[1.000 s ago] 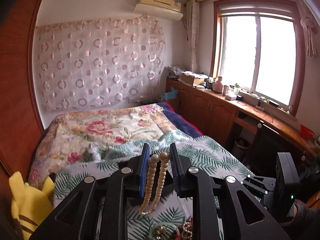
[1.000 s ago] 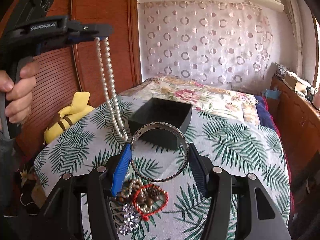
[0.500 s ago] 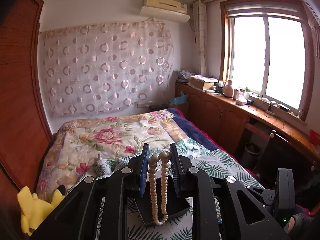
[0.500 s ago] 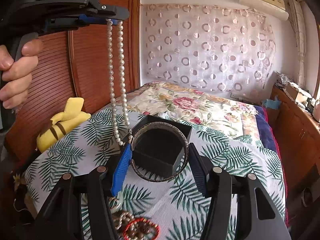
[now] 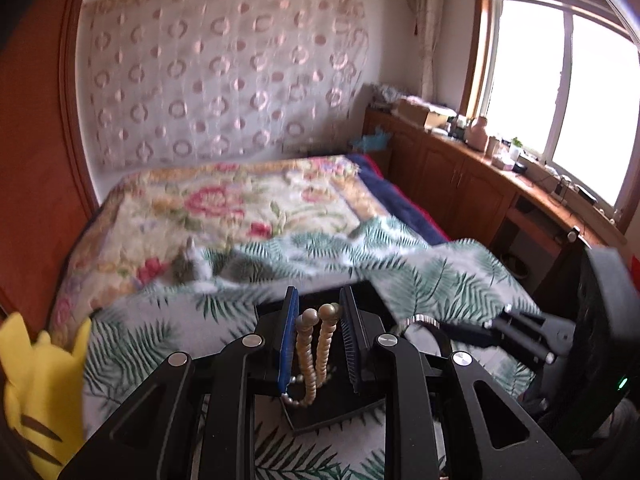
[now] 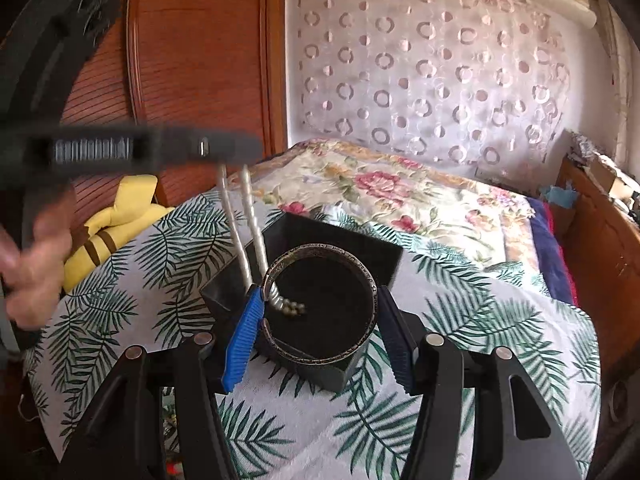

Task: Organize jewelry
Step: 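Carry the pearl necklace and silver bangle into the black box and release both, then move the left tool back to the pile and close it on the green jade bangle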

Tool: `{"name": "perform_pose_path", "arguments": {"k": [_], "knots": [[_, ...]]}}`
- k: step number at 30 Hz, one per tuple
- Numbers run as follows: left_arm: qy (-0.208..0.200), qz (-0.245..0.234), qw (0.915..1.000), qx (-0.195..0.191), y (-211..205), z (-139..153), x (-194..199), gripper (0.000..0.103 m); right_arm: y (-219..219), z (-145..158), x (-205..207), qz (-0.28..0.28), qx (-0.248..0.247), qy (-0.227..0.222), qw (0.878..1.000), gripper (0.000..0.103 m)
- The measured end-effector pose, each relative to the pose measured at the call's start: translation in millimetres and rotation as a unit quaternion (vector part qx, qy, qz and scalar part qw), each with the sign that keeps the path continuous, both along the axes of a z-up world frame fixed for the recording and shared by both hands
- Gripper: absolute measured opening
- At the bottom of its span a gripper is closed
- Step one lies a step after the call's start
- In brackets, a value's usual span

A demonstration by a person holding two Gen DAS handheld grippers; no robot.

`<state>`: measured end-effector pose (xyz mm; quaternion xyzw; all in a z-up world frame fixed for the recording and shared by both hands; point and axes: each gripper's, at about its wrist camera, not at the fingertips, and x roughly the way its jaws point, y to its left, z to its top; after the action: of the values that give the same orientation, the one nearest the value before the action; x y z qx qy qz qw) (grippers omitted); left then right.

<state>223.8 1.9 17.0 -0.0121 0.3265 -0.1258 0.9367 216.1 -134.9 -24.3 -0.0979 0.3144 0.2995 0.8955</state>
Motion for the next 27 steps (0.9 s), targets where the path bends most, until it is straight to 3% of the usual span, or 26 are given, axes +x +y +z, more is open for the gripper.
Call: {"name": "perform_pose_path", "arguments": {"k": [3, 8, 16, 27], "knots": [[0.013, 0.005, 0.9999, -0.002, 3.9, -17.4, 1.5, 0.020, 5.5, -6.3, 7.7, 0.008, -0.002, 0.008, 1.000, 0.059], [0.011, 0.011, 0.9998, -0.014, 11.7, -25.4, -5.4, 0.037, 10.3, -13.9, 16.2, 0.011, -0.009, 0.016, 1.000, 0.059], [-0.005, 0.025, 0.9996, -0.009, 27.6, -27.3, -33.0, 0.054, 18.0, -21.9, 18.7, 0.012, -0.017, 0.024, 0.999, 0.060], [0.001, 0.033, 0.9994, 0.008, 40.5, -53.6, -72.1, 0.077, 2.8, -3.0, 0.9, -0.003, 0.008, 0.017, 1.000, 0.061]]}}
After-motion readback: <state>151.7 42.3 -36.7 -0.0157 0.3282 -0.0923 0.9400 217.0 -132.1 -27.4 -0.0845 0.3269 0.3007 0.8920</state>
